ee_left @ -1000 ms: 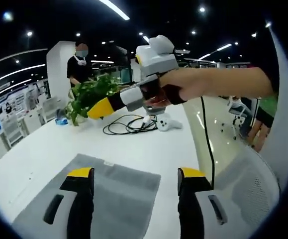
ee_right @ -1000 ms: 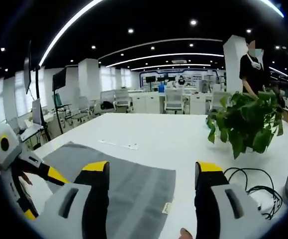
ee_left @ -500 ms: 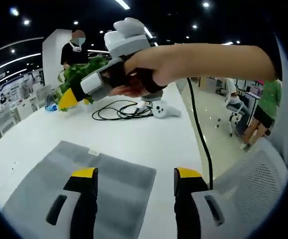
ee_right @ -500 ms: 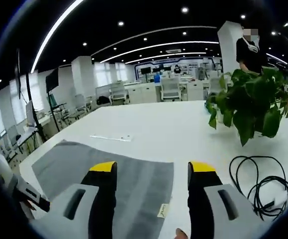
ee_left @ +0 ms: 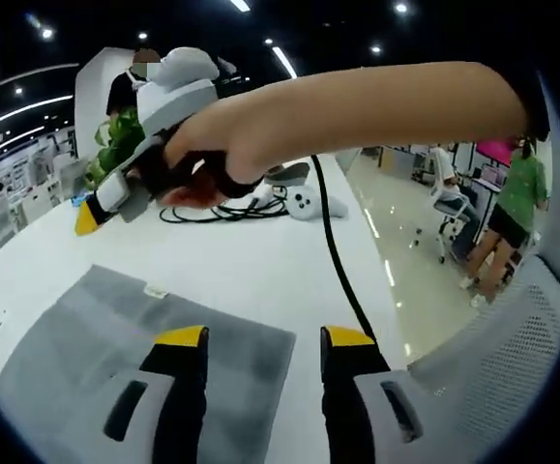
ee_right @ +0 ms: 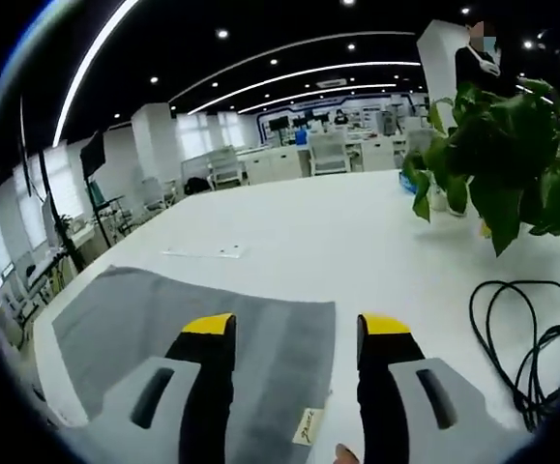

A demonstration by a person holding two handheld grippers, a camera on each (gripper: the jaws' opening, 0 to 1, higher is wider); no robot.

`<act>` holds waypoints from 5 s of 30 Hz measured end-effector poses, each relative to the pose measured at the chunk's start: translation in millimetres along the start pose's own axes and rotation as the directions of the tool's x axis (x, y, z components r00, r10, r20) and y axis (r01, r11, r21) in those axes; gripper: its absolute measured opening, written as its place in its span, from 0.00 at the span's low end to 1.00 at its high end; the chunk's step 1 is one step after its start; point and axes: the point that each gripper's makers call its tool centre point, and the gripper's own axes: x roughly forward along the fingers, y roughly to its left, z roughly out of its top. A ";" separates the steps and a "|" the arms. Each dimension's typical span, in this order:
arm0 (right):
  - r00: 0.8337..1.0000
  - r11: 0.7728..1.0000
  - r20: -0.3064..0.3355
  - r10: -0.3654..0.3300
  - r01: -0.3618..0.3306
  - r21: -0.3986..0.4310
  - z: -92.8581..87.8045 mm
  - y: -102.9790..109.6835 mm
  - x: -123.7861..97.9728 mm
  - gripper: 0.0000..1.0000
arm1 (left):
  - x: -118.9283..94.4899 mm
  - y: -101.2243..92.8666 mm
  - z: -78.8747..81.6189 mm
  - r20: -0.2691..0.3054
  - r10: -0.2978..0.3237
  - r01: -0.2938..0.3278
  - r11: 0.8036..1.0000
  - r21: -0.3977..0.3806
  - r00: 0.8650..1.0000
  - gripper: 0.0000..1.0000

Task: Fold the towel on the table until its edges align and the towel forms a compact rectangular stack.

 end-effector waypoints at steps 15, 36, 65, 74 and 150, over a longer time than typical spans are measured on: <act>0.999 1.000 -0.045 0.005 -0.004 0.010 -26.3 -9.0 38.2 0.45 | 36.7 -13.0 -18.3 -0.051 -0.056 0.057 0.998 0.030 0.997 0.27; 0.999 0.998 -0.025 -0.044 0.045 0.053 -43.4 -11.7 61.6 0.37 | 64.3 -23.3 -31.1 -0.055 -0.070 0.074 0.994 0.075 0.996 0.19; 0.993 0.993 -0.008 -0.117 0.117 -0.011 -42.1 -30.5 92.2 0.23 | 62.5 -12.6 -32.6 -0.015 -0.031 0.032 0.997 0.068 0.999 0.08; 0.995 0.984 -0.049 -0.089 0.080 -0.159 -47.0 -19.5 98.0 0.05 | 63.2 -13.6 -31.6 -0.018 -0.031 0.032 0.997 0.070 0.999 0.08; 0.959 0.932 0.179 0.220 -0.261 0.250 95.5 107.7 36.1 0.00 | -99.8 29.8 21.2 0.154 0.222 -0.207 0.973 -0.107 0.963 0.04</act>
